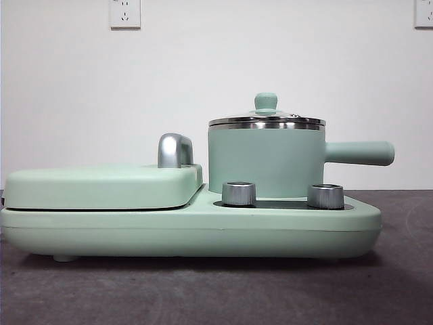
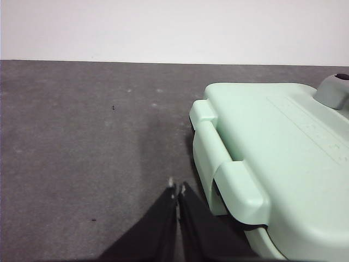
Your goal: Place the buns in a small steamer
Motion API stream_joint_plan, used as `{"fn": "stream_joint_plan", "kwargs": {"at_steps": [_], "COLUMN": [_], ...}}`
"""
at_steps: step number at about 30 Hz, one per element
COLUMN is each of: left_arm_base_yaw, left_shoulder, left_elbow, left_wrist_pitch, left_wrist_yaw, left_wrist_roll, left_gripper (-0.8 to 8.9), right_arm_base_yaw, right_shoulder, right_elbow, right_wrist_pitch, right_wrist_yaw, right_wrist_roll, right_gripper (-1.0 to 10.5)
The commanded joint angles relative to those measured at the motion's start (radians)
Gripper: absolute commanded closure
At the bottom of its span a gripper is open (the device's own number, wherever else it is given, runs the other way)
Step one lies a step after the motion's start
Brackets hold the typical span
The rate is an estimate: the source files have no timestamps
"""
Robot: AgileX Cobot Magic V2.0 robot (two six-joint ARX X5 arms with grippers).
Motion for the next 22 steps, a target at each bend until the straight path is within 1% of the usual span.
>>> {"fn": "stream_joint_plan", "kwargs": {"at_steps": [1,7,9,14,16,22], "left_arm_base_yaw": [-0.002,-0.002,-0.002,-0.002,-0.002,-0.002], "left_shoulder": [0.000,0.000,0.000,0.000,0.000,0.000], "left_elbow": [-0.019,-0.019,-0.019,-0.019,-0.019,-0.019], "left_wrist_pitch": [0.013,0.013,0.013,0.013,0.014,0.013], "left_wrist_yaw": [-0.001,-0.001,-0.001,-0.001,-0.001,-0.001], "left_wrist_roll": [-0.001,-0.001,-0.001,-0.001,-0.001,-0.001], "left_gripper": [8.06,8.06,8.06,8.06,8.06,8.06], "right_arm_base_yaw": [-0.020,-0.055,-0.062,-0.068,-0.068,-0.067], "right_shoulder": [-0.138,-0.382,-0.436,-0.429,-0.429,-0.429], "right_elbow": [-0.079,-0.207,-0.217,-0.217,-0.217,-0.217], "right_wrist_pitch": [0.009,0.002,-0.037,-0.061,-0.060,-0.056], "right_wrist_yaw": [0.021,0.023,0.024,0.066,0.068,0.069], "right_wrist_roll": [-0.008,-0.004,0.002,0.016,0.026,0.026], "right_gripper": [9.3,9.3,9.3,9.3,9.3,9.3]}}
